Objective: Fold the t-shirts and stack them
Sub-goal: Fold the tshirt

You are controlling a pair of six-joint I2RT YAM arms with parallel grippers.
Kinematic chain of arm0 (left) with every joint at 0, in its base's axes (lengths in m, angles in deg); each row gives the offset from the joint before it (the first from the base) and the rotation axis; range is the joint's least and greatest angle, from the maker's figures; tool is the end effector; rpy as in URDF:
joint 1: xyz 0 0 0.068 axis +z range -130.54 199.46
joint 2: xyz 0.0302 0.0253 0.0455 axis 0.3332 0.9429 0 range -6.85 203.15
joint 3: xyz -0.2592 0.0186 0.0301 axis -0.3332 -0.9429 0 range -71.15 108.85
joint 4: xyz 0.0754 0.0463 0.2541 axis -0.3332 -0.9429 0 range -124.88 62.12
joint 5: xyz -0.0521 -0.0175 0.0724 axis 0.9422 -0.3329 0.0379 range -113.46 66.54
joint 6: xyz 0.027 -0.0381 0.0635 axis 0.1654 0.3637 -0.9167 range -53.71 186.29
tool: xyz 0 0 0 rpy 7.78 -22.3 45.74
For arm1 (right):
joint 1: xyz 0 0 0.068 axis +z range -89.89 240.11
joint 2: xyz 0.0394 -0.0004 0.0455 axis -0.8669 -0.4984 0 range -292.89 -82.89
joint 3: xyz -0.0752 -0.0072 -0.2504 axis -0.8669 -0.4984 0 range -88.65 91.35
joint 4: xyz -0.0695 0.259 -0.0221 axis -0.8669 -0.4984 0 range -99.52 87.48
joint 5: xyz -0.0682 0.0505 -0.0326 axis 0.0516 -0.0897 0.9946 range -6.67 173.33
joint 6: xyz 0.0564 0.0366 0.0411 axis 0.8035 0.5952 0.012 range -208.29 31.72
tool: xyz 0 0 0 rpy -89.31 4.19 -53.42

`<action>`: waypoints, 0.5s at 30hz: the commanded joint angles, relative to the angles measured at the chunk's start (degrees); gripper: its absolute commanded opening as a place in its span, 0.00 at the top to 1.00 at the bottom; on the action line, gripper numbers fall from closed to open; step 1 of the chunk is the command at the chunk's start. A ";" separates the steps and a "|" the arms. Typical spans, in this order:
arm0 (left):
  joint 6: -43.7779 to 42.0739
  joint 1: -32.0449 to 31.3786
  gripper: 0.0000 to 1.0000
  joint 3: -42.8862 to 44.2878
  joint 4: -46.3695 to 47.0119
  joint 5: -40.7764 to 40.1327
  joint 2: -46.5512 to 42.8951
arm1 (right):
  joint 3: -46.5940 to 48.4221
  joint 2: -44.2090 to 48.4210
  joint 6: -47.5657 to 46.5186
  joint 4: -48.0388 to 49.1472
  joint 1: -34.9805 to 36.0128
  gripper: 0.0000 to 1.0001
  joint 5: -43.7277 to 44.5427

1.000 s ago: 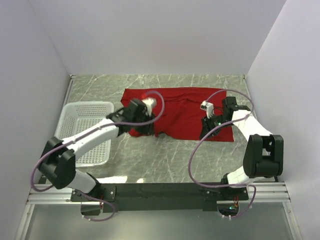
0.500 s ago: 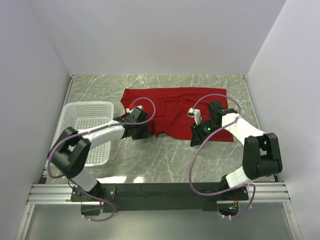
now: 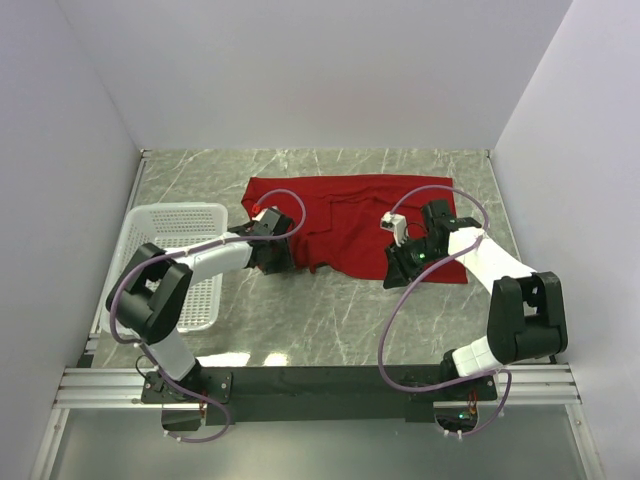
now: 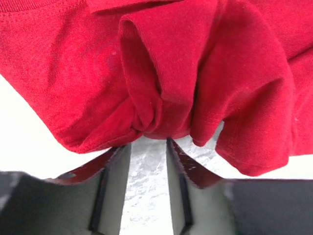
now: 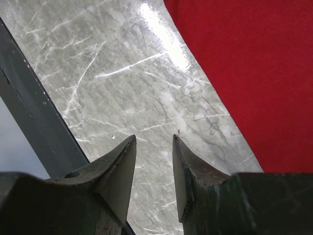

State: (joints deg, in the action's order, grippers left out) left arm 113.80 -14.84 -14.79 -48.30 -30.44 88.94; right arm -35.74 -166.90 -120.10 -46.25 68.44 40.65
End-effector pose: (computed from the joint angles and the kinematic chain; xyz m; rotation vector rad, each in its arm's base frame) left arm 0.2937 -0.1904 0.1282 -0.3474 2.6225 -0.3444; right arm 0.2642 0.0851 0.1657 -1.0153 2.3861 0.9204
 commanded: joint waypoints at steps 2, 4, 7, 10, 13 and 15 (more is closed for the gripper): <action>0.04 0.38 0.65 2.00 0.56 -0.05 1.16 | 0.18 1.39 -0.18 0.75 -0.52 0.57 0.14; -0.13 0.38 0.70 2.18 0.65 0.13 1.07 | 0.09 1.30 -0.18 0.75 -0.43 0.57 0.31; -0.48 0.47 0.79 2.44 0.56 0.39 0.72 | 0.09 1.21 -0.27 0.75 -0.60 0.57 0.23; -0.57 0.38 0.82 2.53 0.39 0.22 0.72 | 0.18 1.21 -0.35 0.57 -0.60 0.57 0.49; -0.57 0.47 0.83 2.35 0.74 0.39 0.54 | 0.18 1.39 -0.53 0.31 -0.69 0.57 0.66; -0.57 0.47 0.84 2.18 0.91 0.57 0.02 | 0.10 1.65 -0.71 0.13 -0.87 0.57 0.84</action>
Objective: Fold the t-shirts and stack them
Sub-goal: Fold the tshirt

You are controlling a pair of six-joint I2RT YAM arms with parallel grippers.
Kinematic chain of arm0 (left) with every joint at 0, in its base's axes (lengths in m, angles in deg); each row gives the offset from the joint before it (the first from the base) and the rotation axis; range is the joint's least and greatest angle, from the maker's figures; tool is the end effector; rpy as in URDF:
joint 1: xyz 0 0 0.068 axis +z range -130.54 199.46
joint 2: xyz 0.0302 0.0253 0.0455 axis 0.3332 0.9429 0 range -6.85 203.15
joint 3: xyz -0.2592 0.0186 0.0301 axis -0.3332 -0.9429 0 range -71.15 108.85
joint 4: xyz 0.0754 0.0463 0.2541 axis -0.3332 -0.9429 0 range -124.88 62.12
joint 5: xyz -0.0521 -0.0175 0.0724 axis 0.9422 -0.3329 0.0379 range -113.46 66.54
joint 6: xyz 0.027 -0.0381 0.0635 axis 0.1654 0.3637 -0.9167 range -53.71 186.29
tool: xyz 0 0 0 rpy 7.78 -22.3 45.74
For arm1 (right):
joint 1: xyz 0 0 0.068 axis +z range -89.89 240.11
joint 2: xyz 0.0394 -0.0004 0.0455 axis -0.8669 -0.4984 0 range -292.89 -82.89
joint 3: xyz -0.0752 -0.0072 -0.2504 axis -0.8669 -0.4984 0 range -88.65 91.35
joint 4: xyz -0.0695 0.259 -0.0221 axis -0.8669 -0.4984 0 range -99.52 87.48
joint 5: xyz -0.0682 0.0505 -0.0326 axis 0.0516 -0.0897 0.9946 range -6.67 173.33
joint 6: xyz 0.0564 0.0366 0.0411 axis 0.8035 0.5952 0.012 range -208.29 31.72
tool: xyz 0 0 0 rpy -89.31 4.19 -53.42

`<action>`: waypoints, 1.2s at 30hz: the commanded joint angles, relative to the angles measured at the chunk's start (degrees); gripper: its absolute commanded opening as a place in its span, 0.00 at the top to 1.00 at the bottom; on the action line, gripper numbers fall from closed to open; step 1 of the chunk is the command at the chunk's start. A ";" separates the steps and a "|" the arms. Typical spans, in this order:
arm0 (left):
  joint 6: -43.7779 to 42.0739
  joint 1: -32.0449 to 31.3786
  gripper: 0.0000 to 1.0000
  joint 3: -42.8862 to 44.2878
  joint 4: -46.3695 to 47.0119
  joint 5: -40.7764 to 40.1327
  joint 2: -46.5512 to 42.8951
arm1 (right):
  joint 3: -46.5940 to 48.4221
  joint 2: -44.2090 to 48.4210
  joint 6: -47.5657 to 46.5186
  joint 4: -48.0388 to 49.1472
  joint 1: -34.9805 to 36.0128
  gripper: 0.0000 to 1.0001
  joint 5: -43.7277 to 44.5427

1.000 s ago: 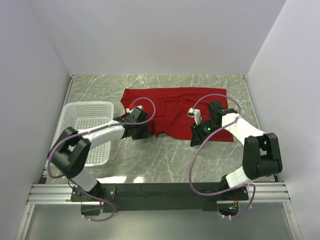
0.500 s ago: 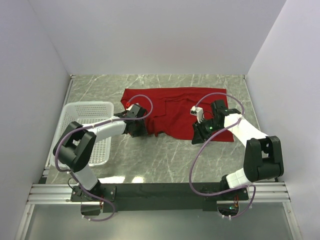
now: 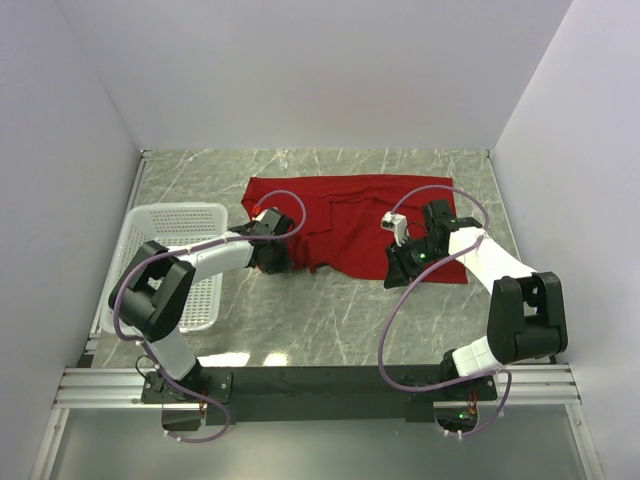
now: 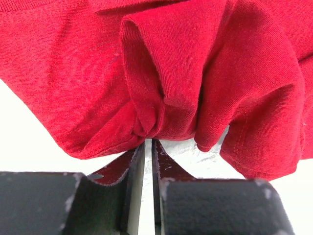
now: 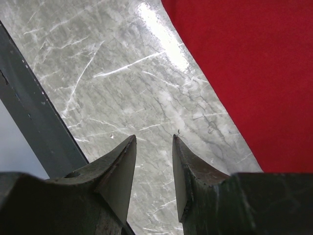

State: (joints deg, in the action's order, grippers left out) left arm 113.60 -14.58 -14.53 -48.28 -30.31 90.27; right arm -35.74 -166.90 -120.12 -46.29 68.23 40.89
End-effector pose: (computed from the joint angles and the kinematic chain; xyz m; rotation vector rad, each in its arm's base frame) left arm 0.2957 -0.1900 0.1219 -0.3486 2.6386 -0.3292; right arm 0.2645 0.0839 0.1655 -1.0111 2.3902 0.9142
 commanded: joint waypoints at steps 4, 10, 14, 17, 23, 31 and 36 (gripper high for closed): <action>0.06 0.29 0.65 2.35 0.11 -0.09 -1.85 | -0.08 1.57 -0.86 0.17 -1.00 0.57 0.60; 0.33 0.47 0.55 2.97 -0.08 -0.88 -1.06 | -0.08 1.65 -0.95 0.26 -1.35 0.57 0.34; 0.33 0.73 0.61 3.41 0.27 -0.71 -0.18 | -0.08 1.57 -0.95 0.26 -1.44 0.57 0.42; 0.24 0.82 0.69 3.85 0.36 -0.88 0.70 | -0.17 1.65 -0.95 0.09 -1.44 0.57 0.34; -0.11 1.08 0.74 3.50 0.63 -0.71 1.40 | -0.35 1.92 -1.21 -0.09 -1.62 0.57 0.42; -0.20 1.08 0.68 2.79 1.06 -0.27 2.19 | -0.17 2.00 -1.30 -0.44 -1.88 0.57 0.42; -0.38 1.17 0.74 2.79 1.94 0.79 2.81 | 0.27 2.18 -1.48 -0.70 -1.97 0.57 0.60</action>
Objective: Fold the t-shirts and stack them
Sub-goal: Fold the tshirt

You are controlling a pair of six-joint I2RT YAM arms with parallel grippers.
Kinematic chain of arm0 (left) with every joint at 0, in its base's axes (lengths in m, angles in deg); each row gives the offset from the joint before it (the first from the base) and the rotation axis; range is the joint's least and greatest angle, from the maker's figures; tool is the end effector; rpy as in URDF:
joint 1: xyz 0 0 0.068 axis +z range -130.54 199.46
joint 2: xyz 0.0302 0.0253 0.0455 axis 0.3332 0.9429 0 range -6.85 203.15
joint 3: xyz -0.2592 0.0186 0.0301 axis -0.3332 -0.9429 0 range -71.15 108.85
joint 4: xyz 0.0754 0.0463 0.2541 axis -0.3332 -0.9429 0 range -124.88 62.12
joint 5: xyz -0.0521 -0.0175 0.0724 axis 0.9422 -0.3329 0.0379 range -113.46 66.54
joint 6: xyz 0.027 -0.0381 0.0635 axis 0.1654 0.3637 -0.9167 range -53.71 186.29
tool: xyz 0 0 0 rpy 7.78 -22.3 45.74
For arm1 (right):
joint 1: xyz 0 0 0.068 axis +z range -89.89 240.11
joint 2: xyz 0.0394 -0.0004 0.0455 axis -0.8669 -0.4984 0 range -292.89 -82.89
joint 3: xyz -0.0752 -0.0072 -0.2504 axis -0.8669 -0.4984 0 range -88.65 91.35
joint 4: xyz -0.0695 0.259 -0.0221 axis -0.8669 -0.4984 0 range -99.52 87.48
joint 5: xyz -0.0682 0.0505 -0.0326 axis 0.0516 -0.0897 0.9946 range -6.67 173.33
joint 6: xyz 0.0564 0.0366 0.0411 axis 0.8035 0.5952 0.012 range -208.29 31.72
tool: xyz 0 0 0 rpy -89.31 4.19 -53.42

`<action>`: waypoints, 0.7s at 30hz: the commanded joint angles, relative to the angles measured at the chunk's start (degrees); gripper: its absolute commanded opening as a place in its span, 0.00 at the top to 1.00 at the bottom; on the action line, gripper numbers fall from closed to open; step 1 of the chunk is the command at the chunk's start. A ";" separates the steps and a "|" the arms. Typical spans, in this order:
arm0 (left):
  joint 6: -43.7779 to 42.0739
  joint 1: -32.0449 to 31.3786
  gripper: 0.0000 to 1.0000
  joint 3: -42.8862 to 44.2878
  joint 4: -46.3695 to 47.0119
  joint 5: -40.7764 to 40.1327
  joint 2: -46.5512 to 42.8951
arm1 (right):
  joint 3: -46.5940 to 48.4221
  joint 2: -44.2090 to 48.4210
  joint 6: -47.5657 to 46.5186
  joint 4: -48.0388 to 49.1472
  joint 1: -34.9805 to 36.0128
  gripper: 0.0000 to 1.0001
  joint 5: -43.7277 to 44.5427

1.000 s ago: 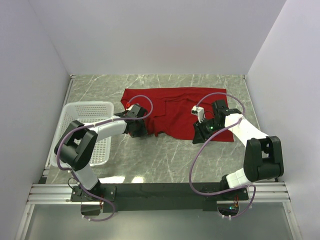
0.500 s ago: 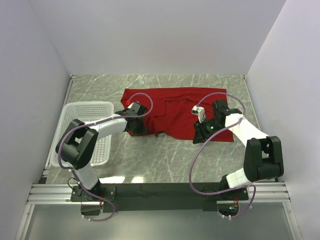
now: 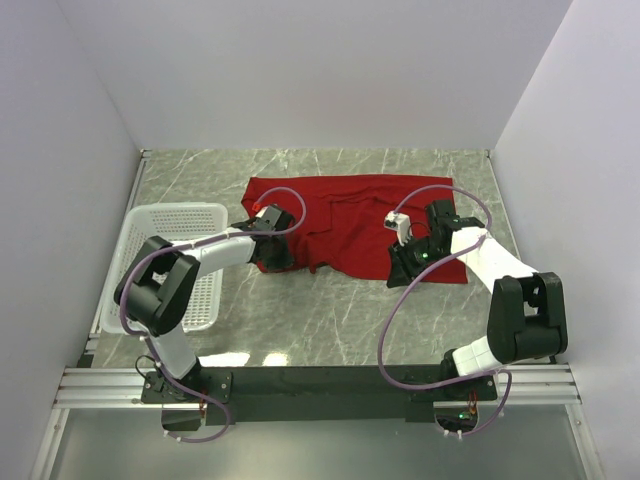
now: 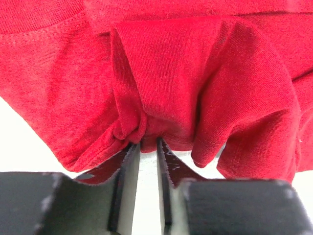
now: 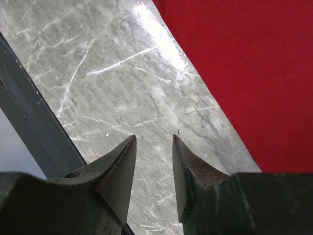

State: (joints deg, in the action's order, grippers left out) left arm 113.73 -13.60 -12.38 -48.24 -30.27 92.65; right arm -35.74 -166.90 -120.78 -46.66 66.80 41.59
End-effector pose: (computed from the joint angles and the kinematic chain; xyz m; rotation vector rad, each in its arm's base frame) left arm 0.3068 -0.1902 0.1192 -0.3739 2.6371 -0.3224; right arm 0.2659 0.0766 0.1648 -0.9913 2.4028 0.8898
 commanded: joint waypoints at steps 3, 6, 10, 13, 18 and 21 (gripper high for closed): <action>-0.68 0.19 0.81 0.56 2.08 1.18 0.69 | 0.36 2.44 -1.08 -0.77 -0.99 0.57 0.08; -0.95 0.19 0.86 0.39 2.34 1.36 0.43 | 0.71 2.71 -1.43 -1.30 -1.42 0.57 0.16; -1.12 0.19 0.97 0.21 2.43 2.15 -0.97 | 1.15 3.41 -2.58 -3.14 -2.92 0.57 0.86; -1.30 0.19 0.99 0.13 1.99 3.37 -3.34 | 1.76 3.67 -3.37 -4.28 -5.20 0.57 3.23; -1.12 0.19 0.99 -1.10 1.55 6.46 -9.22 | 3.34 3.85 -3.20 -4.55 -12.56 0.57 9.72; -0.95 0.19 0.99 -2.94 1.90 10.40 -12.91 | 4.48 3.85 -0.48 -1.84 -17.05 0.57 13.15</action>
State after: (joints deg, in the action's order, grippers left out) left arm 113.32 -13.55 -14.00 -47.56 -24.23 85.02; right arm -34.56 -164.93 -122.72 -50.18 53.65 49.64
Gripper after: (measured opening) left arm 0.013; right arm 0.427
